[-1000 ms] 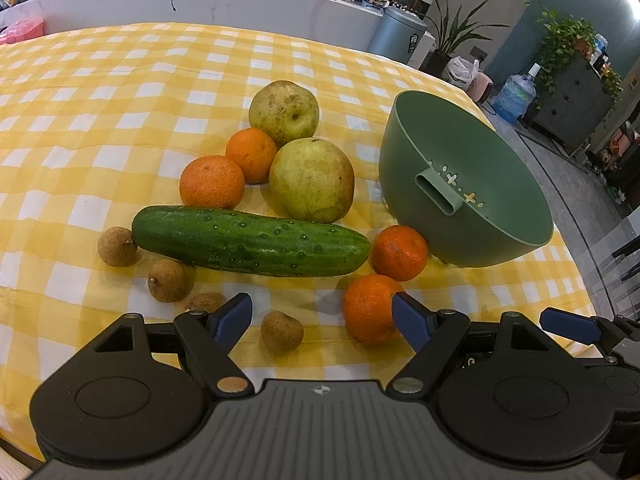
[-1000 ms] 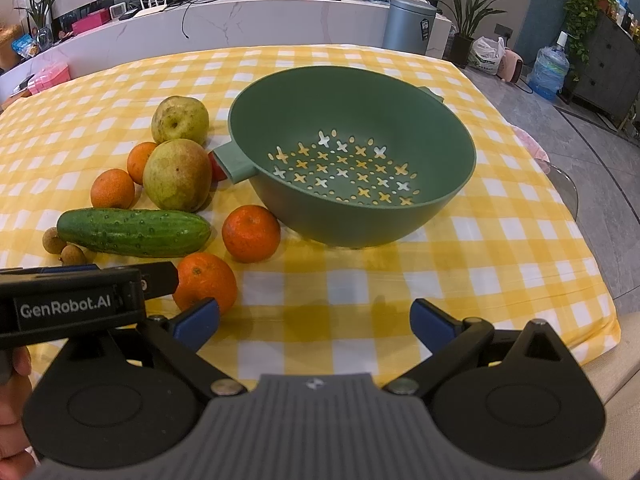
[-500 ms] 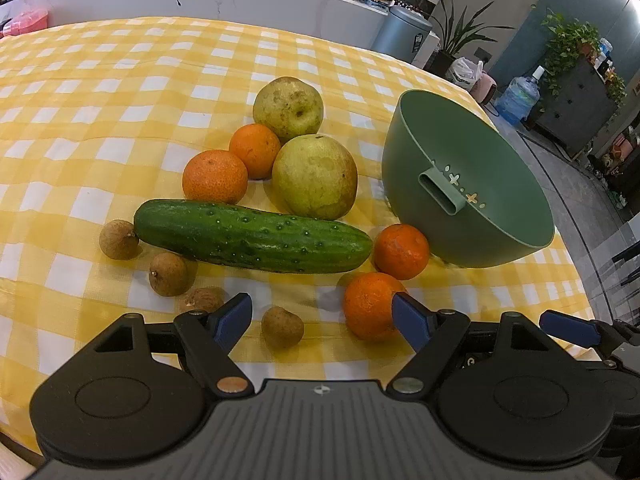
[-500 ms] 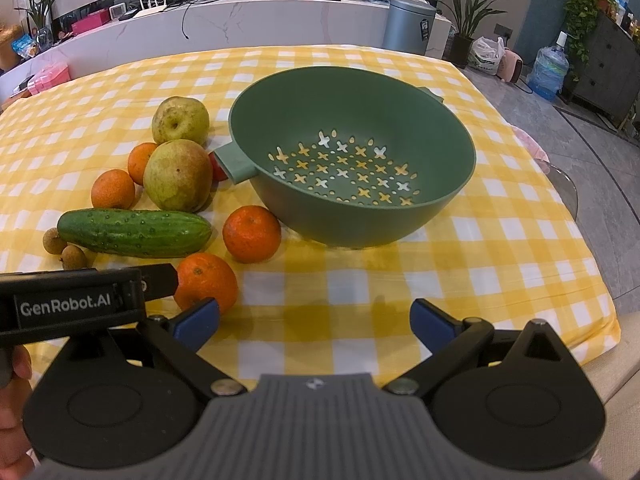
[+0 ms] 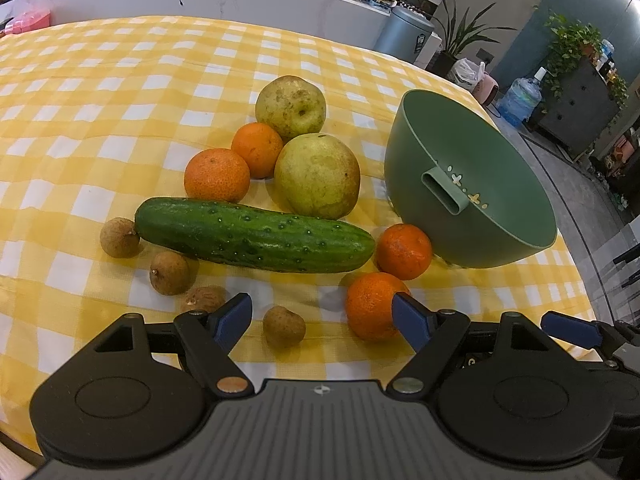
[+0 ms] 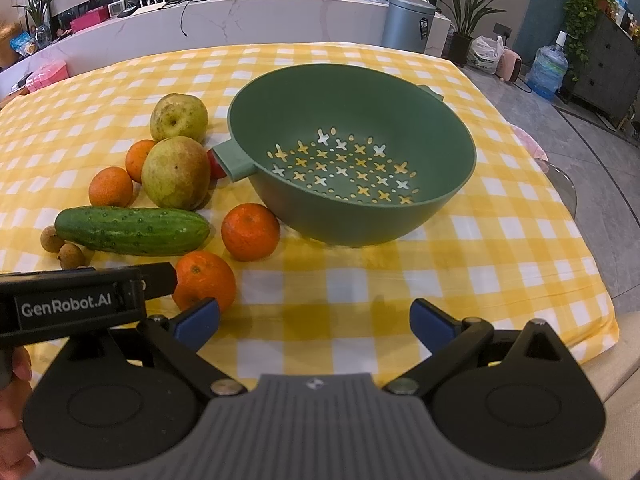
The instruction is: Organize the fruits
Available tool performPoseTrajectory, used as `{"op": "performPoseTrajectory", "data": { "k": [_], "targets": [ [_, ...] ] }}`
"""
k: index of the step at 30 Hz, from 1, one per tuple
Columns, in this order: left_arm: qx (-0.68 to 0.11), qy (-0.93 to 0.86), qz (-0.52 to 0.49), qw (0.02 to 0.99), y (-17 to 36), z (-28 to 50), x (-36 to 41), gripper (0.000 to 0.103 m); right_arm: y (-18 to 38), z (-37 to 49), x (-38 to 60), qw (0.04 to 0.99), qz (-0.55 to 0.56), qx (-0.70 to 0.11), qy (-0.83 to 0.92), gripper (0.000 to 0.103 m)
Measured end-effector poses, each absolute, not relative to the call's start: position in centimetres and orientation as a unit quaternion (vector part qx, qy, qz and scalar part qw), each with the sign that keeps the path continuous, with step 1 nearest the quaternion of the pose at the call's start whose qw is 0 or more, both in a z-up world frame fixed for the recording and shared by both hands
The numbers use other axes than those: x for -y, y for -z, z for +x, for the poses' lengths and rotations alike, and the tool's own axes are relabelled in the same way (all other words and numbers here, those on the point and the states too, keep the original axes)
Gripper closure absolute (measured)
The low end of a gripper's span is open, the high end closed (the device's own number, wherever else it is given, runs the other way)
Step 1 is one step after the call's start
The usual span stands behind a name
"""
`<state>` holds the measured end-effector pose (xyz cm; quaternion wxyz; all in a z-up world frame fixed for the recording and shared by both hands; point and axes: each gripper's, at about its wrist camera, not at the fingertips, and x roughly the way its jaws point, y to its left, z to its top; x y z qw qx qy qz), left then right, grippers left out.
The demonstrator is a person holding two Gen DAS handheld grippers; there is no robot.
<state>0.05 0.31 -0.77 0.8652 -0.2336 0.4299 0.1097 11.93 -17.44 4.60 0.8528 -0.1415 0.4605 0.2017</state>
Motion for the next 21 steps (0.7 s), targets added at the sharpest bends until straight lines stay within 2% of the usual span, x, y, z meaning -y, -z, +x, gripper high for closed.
{"op": "performPoseTrajectory", "data": {
  "k": [4, 10, 13, 16, 21],
  "targets": [
    [-0.414, -0.095, -0.249, 0.870, 0.3, -0.3, -0.8, 0.010, -5.2, 11.5, 17.4, 0.860, -0.141, -0.446, -0.203, 0.006],
    [-0.362, -0.108, -0.271, 0.885, -1.7, -1.1, -3.7, 0.010, -8.8, 10.0, 18.1, 0.884, -0.080, -0.378, -0.264, 0.021],
    [-0.354, -0.125, -0.277, 0.885, -2.3, -0.9, -5.8, 0.013, -10.4, 10.3, 17.2, 0.881, -0.055, -0.369, -0.291, 0.023],
    [-0.348, -0.138, -0.286, 0.882, -2.5, -0.8, -7.7, 0.015, -11.7, 11.6, 15.6, 0.868, -0.030, -0.386, -0.311, 0.024],
    [-0.336, -0.170, -0.308, 0.874, -2.1, -1.0, -10.4, 0.015, -10.9, 15.1, 12.3, 0.814, 0.054, -0.469, -0.338, 0.024]
  ]
}}
